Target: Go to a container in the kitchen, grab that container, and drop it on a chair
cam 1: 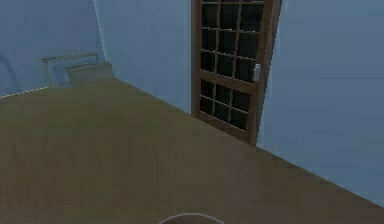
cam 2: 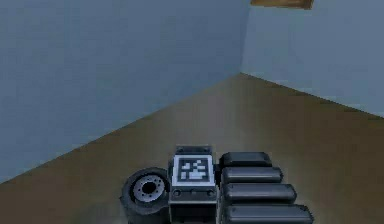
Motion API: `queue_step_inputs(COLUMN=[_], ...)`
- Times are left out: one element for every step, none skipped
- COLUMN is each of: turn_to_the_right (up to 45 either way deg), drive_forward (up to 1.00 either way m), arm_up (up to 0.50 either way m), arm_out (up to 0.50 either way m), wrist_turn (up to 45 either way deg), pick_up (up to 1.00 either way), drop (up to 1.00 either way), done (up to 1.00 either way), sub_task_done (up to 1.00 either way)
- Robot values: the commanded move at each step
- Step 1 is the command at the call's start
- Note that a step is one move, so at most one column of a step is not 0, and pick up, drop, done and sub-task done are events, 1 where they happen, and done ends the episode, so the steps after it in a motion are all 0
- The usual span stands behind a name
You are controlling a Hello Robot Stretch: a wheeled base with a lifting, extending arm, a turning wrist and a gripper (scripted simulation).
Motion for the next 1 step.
queue_step_inputs(turn_to_the_right=[9.0], drive_forward=[0.0], arm_up=[0.0], arm_out=[0.0], wrist_turn=[0.0], pick_up=[0.0], drop=[0.0], done=[0.0], sub_task_done=[0.0])
